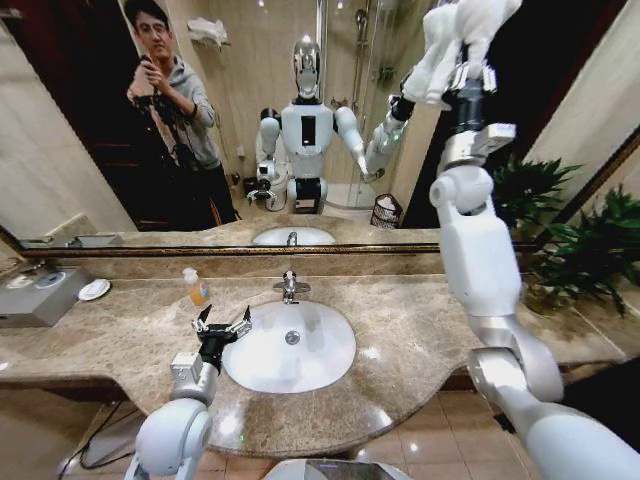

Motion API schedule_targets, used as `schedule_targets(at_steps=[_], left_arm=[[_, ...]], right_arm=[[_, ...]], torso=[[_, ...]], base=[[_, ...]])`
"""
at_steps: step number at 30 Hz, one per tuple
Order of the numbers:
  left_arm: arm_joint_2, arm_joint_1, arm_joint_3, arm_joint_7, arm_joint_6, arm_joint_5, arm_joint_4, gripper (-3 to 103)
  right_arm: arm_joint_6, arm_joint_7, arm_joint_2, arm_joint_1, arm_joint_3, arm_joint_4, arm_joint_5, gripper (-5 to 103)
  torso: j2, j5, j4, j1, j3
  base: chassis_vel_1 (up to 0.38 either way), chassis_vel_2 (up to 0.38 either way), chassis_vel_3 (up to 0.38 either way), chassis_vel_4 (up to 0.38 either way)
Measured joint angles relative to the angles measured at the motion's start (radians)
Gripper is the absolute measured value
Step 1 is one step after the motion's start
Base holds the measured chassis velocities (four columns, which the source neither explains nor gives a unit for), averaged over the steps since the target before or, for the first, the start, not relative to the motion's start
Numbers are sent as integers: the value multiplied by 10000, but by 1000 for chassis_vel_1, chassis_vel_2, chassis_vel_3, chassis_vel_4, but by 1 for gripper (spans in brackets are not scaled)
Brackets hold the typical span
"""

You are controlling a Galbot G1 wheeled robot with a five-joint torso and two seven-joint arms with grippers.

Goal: Pick up the towel from the sink counter and wipe the mirror surface.

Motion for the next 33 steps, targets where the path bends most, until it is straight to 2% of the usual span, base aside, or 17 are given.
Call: schedule_targets(at_steps=[6,8,10,14,15,19,25,28,29,31,32,33], left_arm=[[0,-1,0,0,0,0,0,100],[-1,-1,0,0,0,0,0,100],[0,-1,1,0,0,0,0,100],[0,0,0,0,0,0,0,100],[0,0,0,0,0,0,0,100],[0,-1,0,0,0,0,0,100],[0,-2,1,0,0,0,0,100],[0,0,0,-1,0,0,0,100],[0,0,0,-1,0,0,0,100],[0,-1,0,0,0,0,0,100],[0,-2,1,0,0,0,0,100],[0,-2,1,0,0,0,0,100]], right_arm=[[128,-83,577,173,-207,-421,-434,19],[276,-192,1071,305,-343,-700,-907,19],[329,-238,1243,351,-411,-779,-1062,19],[662,-456,2079,463,-745,-1082,-1937,19],[662,-456,2079,463,-745,-1082,-1937,19],[1102,-817,2626,384,-1227,-1326,-2880,19],[1775,-1019,2632,139,-1041,-1696,-3692,19],[1868,-786,1906,-194,-354,-1221,-3357,19],[1868,-786,1906,-194,-354,-1221,-3357,19],[1874,-674,1386,-389,207,-905,-2993,19],[1907,-639,1037,-557,850,-745,-2708,19],[1907,-639,1037,-557,850,-745,-2708,19]], torso=[[0,2,-8,-1,-2],[1,3,-10,-3,-3],[1,3,-8,-3,-3],[1,-2,0,-3,-2],[1,-2,0,-3,-2],[0,-5,7,0,0],[0,-4,10,0,0],[0,1,3,0,1],[0,1,3,0,1],[-1,3,-5,3,1],[-1,10,-11,3,1],[-1,10,-11,3,1]], base=[[0,0,0,0],[0,0,0,0],[0,0,0,0],[0,0,0,0],[0,0,0,0],[0,0,0,0],[0,0,0,0],[0,0,0,0],[0,0,0,0],[0,0,0,0],[0,0,0,0],[0,0,0,0]])
